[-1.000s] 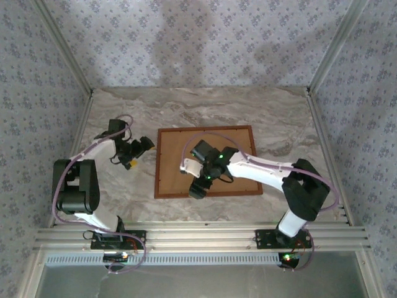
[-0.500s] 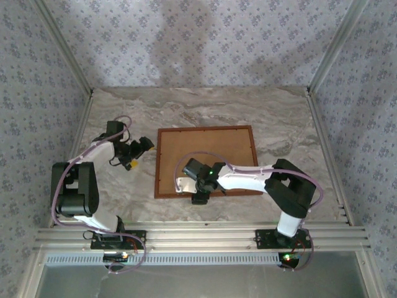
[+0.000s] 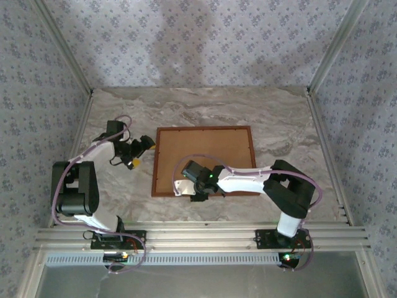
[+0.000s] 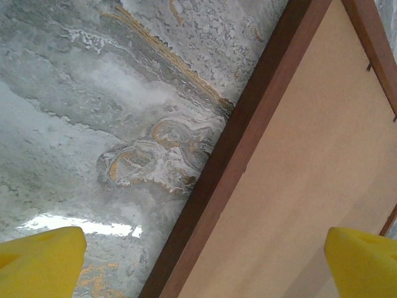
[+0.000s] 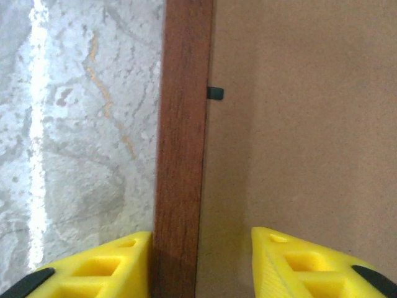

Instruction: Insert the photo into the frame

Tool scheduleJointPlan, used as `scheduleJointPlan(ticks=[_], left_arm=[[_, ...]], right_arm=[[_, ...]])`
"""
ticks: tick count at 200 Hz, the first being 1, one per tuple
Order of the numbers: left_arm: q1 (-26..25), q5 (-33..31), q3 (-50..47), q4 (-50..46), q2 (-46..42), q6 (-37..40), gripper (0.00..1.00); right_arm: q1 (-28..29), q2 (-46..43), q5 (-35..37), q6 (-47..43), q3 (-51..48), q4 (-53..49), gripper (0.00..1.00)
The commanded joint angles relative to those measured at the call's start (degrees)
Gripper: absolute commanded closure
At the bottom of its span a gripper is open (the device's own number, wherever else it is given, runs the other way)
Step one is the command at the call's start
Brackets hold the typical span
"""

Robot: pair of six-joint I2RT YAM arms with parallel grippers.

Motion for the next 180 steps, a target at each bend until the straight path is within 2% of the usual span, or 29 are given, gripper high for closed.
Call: scheduleJointPlan(ticks=[1,41,57,60,83,180], left_arm=[[0.2,1.6,-0.7,0.7,0.5,-0.3,0.01],[0.2,1.8,-0.2,0.6,1.0,-0.3,0.01],[0.2,1.9,0.0,0.4,1.2,-0.2,0.01],[0.2,1.9,-0.1,0.4,1.3,-0.1,0.01],[0.2,2.2,-0.3,0.5,1.7,0.0,0.01],[0.1,9.9,-5.3,12.4,3.7,-3.9,0.02]], right_arm=[[-0.2,2.9,1.7,-0.5,-1.1,0.5,0.62],[-0.6,2.8,0.2,0.2,0.3,-2.8,0.81],[-0.7,2.6,-0.4,0.5,1.2,-3.9,0.85],[-0.7,2.5,-0.8,0.6,1.3,-4.1,0.90],[-1.0,1.9,-1.8,1.3,3.2,-6.4,1.00],[-3.7,-4.5,-5.8,4.5,6.9,-6.8,1.00]])
